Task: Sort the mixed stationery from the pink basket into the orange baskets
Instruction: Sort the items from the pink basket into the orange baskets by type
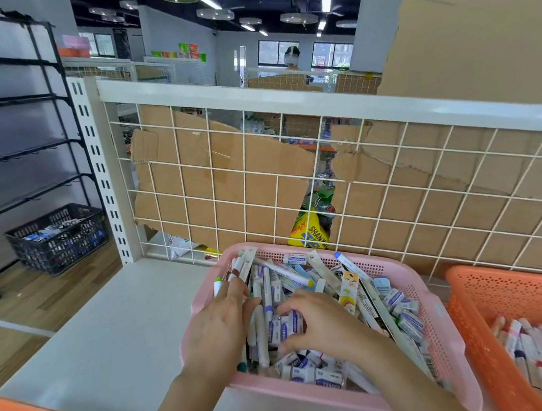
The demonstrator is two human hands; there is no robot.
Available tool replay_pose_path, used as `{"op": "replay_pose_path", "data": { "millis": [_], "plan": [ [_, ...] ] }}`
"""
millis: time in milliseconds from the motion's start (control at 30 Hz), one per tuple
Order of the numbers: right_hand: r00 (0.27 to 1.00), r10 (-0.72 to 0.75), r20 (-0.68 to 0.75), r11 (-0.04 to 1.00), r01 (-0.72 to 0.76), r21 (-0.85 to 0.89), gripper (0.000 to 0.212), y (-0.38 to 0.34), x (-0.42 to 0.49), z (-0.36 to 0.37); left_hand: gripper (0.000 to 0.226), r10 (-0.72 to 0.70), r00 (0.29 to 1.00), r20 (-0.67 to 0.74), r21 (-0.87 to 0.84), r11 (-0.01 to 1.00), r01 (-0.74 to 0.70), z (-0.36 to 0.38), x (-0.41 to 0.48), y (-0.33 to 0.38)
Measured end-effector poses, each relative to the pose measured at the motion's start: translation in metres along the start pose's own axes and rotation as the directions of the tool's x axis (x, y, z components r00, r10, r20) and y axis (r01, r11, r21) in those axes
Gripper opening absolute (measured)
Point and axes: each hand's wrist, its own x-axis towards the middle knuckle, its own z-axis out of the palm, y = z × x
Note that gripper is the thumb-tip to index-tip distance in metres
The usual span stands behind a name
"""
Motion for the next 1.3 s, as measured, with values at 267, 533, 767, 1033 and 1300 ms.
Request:
{"op": "replay_pose_path", "data": {
  "millis": [267,533,767,1033,1300],
  "plan": [
    [0.996,0.004,-0.085,0.998,0.002,0.062,0.049,0.002,-0.001,0.003,0.014,0.007,0.998,-0.067,-0.123,0.992,-0.016,-0.012,-0.004,0.006],
    [0.939,0.128,-0.318,0.973,-0.056,0.225,0.049,0.023,-0.025,-0.018,0.008,0.061,0.991,-0.115,-0.132,0.988,-0.076,-0.013,0.001,0.006],
    [0.830,0.260,-0.494,0.944,-0.112,0.309,0.040,0.059,-0.082,-0.043,0.006,0.076,0.993,-0.088,-0.198,0.976,-0.092,-0.006,0.011,0.024],
    [0.676,0.423,-0.604,0.900,-0.232,0.370,0.038,0.104,-0.176,-0.065,0.016,0.080,0.997,-0.019,-0.314,0.946,-0.082,0.007,0.015,0.071],
    [0.593,0.457,-0.662,0.888,-0.262,0.378,0.037,0.150,-0.267,-0.074,0.015,0.137,0.991,0.000,-0.364,0.923,-0.128,0.040,-0.001,0.142]
  ]
}}
